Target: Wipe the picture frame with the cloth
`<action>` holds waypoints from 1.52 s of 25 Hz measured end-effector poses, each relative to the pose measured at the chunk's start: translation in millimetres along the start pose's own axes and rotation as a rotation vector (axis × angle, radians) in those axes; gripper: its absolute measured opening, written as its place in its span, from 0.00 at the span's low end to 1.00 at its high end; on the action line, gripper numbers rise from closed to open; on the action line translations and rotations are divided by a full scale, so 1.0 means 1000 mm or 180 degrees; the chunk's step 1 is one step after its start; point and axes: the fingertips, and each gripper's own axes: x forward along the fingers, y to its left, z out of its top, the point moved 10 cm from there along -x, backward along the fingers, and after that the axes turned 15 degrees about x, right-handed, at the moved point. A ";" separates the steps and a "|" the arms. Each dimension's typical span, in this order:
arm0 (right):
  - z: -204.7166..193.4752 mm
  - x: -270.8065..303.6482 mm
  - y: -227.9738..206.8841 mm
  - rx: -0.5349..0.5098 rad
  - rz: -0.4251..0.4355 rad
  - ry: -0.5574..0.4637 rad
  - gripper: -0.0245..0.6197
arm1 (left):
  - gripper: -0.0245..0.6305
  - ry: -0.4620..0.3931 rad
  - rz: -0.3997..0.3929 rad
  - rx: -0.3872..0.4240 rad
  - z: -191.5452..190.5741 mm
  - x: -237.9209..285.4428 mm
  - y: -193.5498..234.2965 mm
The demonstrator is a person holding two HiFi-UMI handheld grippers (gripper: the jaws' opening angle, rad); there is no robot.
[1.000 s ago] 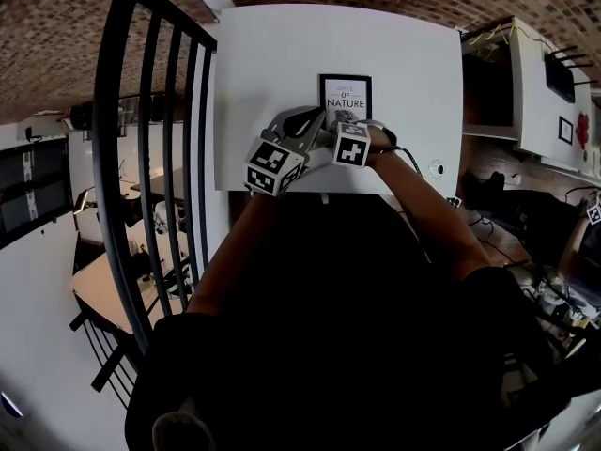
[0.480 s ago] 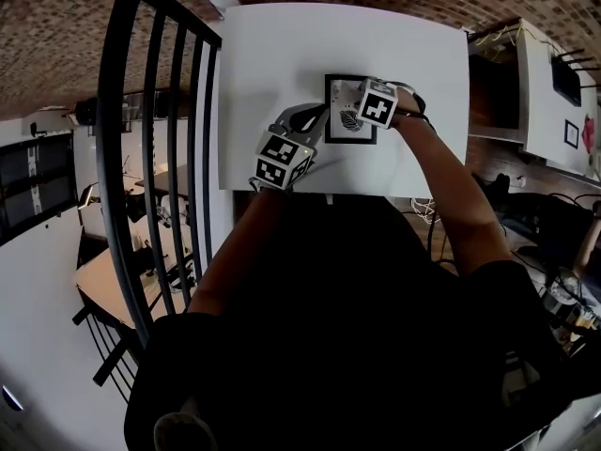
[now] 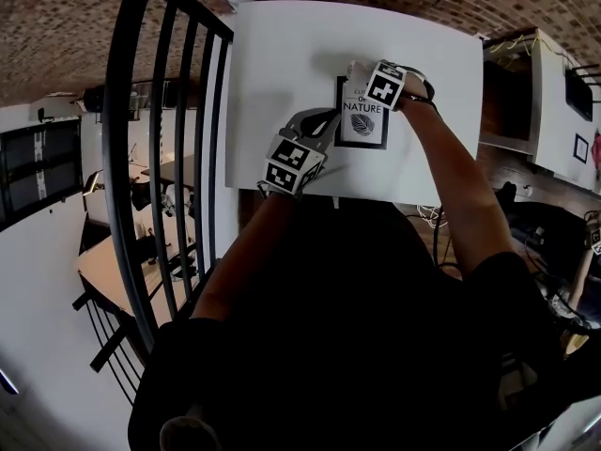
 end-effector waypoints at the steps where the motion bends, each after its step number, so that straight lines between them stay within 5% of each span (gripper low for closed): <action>1: 0.000 0.003 0.001 0.0014 0.0010 0.0016 0.20 | 0.04 0.0003 0.0009 -0.0003 -0.001 -0.002 -0.001; 10: -0.003 0.015 0.031 -0.0096 0.0411 0.0109 0.20 | 0.04 0.0057 0.0028 -0.0042 -0.010 -0.002 0.001; 38: -0.052 -0.002 0.124 -0.0122 0.0908 0.0176 0.20 | 0.04 -0.0003 -0.0232 0.0018 0.003 0.009 -0.027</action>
